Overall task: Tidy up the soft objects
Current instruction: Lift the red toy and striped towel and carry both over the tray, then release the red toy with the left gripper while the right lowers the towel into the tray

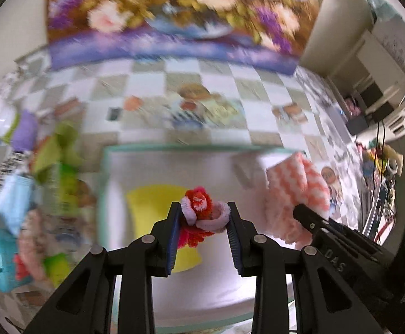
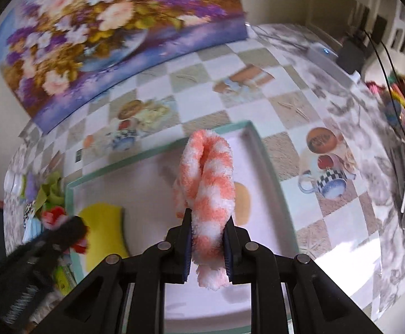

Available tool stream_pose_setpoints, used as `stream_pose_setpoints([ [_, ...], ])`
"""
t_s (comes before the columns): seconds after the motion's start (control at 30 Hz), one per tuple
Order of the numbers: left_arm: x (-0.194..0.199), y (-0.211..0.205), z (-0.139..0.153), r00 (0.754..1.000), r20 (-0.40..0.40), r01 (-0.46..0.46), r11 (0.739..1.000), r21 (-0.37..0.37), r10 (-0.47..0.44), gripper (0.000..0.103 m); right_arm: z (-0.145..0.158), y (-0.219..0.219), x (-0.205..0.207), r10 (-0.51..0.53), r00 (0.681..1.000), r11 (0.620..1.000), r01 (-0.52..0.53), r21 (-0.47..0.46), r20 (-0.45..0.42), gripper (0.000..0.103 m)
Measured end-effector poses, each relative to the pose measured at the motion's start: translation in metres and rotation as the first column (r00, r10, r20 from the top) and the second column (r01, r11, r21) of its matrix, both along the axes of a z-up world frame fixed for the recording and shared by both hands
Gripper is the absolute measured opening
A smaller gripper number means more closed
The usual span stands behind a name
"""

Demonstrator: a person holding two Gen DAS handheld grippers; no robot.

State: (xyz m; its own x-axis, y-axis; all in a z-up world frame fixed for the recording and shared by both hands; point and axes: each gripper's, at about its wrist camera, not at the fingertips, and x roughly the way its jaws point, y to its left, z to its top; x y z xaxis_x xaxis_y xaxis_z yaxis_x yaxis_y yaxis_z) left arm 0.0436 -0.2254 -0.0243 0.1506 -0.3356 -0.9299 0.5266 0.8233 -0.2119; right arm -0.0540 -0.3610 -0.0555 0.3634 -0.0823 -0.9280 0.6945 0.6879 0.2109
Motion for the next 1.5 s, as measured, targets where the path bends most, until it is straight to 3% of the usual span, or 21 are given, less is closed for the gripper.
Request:
stream_pose_setpoints([
  [0.23, 0.001, -0.017, -0.024, 0.998, -0.061, -0.004, 1.0, -0.005, 0.004, 0.036, -0.007, -0.006, 0.0, 0.002, 1.0, 1.0, -0.002, 0.009, -0.024, 0.023],
  [0.3, 0.003, -0.015, -0.022, 0.998, -0.06, -0.017, 1.0, -0.011, 0.016, 0.052, -0.006, -0.004, 0.002, 0.008, 1.0, 1.0, -0.008, 0.003, -0.029, 0.023],
  [0.4, 0.008, -0.005, -0.013, 0.997, -0.061, -0.05, 0.997, -0.05, 0.047, 0.065, -0.003, 0.0, 0.004, 0.023, 0.999, 1.0, -0.024, -0.012, -0.036, 0.032],
  [0.63, 0.021, 0.016, -0.005, 0.994, -0.045, -0.101, 0.994, -0.042, 0.1, 0.068, 0.002, 0.005, 0.005, 0.028, 0.999, 0.999, -0.029, -0.021, -0.036, 0.053],
  [0.73, 0.028, 0.027, -0.008, 0.99, -0.046, -0.137, 0.99, -0.031, 0.135, 0.071, 0.003, 0.006, 0.007, 0.028, 0.999, 0.999, -0.029, -0.023, -0.045, 0.069],
  [0.8, 0.031, 0.033, -0.009, 0.987, -0.045, -0.154, 0.988, -0.024, 0.153, 0.079, 0.003, 0.007, 0.009, 0.029, 0.998, 0.999, -0.03, -0.032, -0.051, 0.074],
  [0.87, 0.034, 0.039, -0.012, 0.984, -0.048, -0.175, 0.984, -0.02, 0.174, 0.08, 0.003, 0.009, 0.011, 0.031, 0.998, 0.999, -0.032, -0.026, -0.047, 0.082],
  [1.0, 0.041, 0.05, -0.018, 0.976, -0.058, -0.209, 0.978, -0.002, 0.208, 0.081, -0.003, 0.013, 0.016, 0.044, 0.996, 0.998, -0.047, -0.033, -0.079, 0.088],
  [1.13, 0.047, 0.062, -0.022, 0.965, -0.072, -0.251, 0.968, 0.004, 0.251, 0.084, -0.003, 0.017, 0.02, 0.047, 0.994, 0.997, -0.052, -0.059, -0.095, 0.101],
  [1.2, 0.049, 0.068, -0.023, 0.96, -0.072, -0.272, 0.962, 0.003, 0.272, 0.09, -0.002, 0.021, 0.024, 0.063, 0.994, 0.996, -0.069, -0.061, -0.087, 0.102],
  [1.5, 0.054, 0.082, -0.019, 0.948, -0.053, -0.313, 0.95, 0.006, 0.313, 0.09, 0.004, 0.039, 0.035, 0.111, 0.99, 0.989, -0.118, -0.086, -0.086, 0.103],
])
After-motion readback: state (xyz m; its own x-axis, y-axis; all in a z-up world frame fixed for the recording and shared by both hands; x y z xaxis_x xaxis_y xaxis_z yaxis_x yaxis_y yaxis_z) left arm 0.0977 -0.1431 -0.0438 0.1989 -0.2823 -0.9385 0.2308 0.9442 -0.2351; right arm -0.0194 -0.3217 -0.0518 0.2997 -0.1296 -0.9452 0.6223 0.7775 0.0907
